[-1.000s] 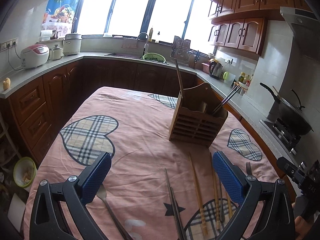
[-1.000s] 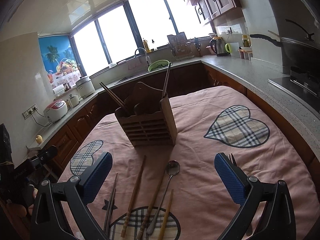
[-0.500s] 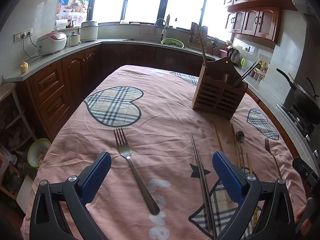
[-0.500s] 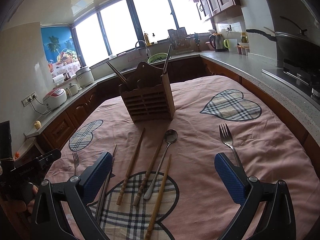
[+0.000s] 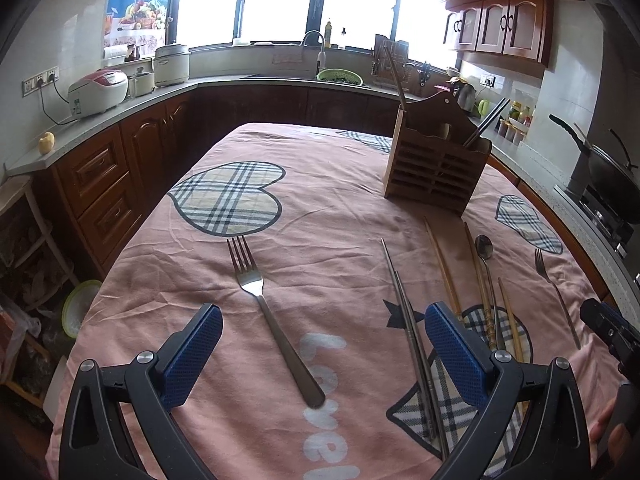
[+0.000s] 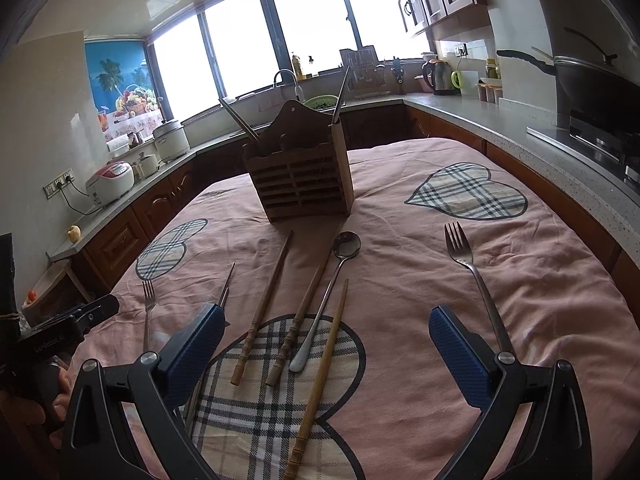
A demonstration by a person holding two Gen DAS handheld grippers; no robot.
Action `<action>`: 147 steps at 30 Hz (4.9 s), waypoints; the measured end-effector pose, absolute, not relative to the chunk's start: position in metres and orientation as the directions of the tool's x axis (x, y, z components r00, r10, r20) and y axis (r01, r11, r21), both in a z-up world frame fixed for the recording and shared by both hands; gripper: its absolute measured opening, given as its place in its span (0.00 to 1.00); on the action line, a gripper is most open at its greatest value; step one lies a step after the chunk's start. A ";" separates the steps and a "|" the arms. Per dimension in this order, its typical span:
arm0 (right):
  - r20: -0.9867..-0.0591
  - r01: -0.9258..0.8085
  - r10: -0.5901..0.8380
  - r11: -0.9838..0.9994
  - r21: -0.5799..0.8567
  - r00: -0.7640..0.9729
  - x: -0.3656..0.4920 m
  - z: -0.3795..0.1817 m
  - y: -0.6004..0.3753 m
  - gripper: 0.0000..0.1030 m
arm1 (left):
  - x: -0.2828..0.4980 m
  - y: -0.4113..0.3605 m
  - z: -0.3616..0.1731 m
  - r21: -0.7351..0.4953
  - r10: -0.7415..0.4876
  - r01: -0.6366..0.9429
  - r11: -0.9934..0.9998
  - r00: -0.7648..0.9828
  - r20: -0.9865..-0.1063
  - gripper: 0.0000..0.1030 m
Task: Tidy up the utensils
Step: 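Withdraw both tools back toward the remaining utensils, then close left gripper on a metal chopstick while right gripper grasps the spoon, then lift the metal chopstick with left gripper while right gripper carries the spoon over the holder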
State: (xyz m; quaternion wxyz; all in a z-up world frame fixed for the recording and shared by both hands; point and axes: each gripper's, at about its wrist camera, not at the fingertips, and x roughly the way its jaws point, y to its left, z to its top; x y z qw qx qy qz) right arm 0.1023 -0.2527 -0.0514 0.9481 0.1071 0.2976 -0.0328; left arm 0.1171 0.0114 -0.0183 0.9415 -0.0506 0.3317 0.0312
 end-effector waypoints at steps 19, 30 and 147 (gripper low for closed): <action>-0.639 0.148 0.025 0.965 0.215 0.769 0.132 -0.068 -0.262 1.00 | 0.158 0.006 -0.035 -0.109 -0.023 -0.074 0.991 0.717 -0.697 0.99; -0.673 0.135 0.042 0.968 0.209 0.739 0.172 -0.072 -0.267 1.00 | 0.212 0.007 -0.042 -0.128 -0.051 -0.067 0.989 0.668 -0.743 0.99; -0.291 0.135 -0.136 0.991 -0.023 0.947 0.245 0.065 -0.278 0.02 | 0.252 0.041 0.110 -0.242 -0.247 0.159 0.957 0.884 -0.397 0.03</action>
